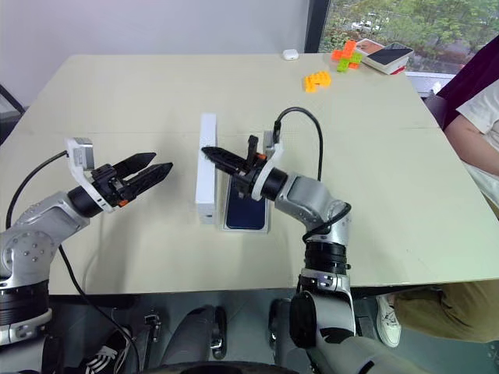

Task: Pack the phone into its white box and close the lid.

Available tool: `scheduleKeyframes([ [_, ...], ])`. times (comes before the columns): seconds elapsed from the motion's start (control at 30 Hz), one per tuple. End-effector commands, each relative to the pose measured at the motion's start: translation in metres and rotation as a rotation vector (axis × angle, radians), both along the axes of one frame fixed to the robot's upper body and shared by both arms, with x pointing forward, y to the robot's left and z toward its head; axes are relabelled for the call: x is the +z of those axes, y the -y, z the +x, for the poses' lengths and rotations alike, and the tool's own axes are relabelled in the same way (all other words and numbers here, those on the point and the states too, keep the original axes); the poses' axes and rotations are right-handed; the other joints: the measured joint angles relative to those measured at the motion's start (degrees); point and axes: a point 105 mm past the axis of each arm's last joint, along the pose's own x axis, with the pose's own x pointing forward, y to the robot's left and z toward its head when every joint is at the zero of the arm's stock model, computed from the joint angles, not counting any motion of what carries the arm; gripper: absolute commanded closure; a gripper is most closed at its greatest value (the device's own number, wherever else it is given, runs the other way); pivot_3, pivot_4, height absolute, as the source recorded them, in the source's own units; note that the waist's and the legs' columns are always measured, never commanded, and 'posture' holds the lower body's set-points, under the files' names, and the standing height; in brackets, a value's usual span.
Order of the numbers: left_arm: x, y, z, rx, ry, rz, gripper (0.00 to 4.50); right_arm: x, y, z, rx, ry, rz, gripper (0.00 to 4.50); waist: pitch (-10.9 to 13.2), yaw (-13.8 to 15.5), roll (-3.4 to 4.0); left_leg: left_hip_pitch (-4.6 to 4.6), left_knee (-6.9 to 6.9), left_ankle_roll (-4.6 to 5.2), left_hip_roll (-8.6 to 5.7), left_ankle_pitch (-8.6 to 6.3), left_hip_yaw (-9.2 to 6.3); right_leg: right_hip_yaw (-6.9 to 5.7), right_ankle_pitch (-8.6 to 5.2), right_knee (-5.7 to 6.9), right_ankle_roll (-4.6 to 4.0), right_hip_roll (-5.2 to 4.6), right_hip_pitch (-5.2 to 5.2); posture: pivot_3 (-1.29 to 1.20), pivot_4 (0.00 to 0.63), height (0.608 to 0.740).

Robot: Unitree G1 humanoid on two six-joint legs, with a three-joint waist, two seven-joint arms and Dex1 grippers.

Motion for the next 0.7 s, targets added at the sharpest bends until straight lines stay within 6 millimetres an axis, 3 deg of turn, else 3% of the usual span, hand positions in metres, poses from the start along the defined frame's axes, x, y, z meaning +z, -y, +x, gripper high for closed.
scheduleKeyframes([
  [0.03,0.007,0.006,-0.004,-0.014,0.038,0.002,0.00,0.014,-0.002,-0.004,0.009,0.045,0.044,4.43,0.00,0.02,0.00,0.01,0.02,0.00,-0.01,0.00,0.00,0.00,0.00,0.00,0.00,-0.01,0.01,0.00,0.150,0.740],
  [0.67,-0.007,0.012,0.001,-0.011,0.004,-0.007,0.00,-0.023,-0.008,0.013,-0.080,0.008,-0.053,4.43,0.00,0.22,0.00,0.00,0.03,0.00,0.00,0.00,-0.01,-0.01,0.00,-0.01,0.00,0.00,0.01,0.00,0.150,0.740],
  [0.7,-0.008,0.013,0.001,-0.014,-0.004,-0.014,0.26,-0.024,-0.008,0.013,-0.080,0.010,-0.054,4.48,0.00,0.22,0.00,-0.01,0.03,0.00,-0.01,0.00,-0.01,-0.01,0.00,-0.01,0.00,0.00,0.01,0.00,0.150,0.740],
])
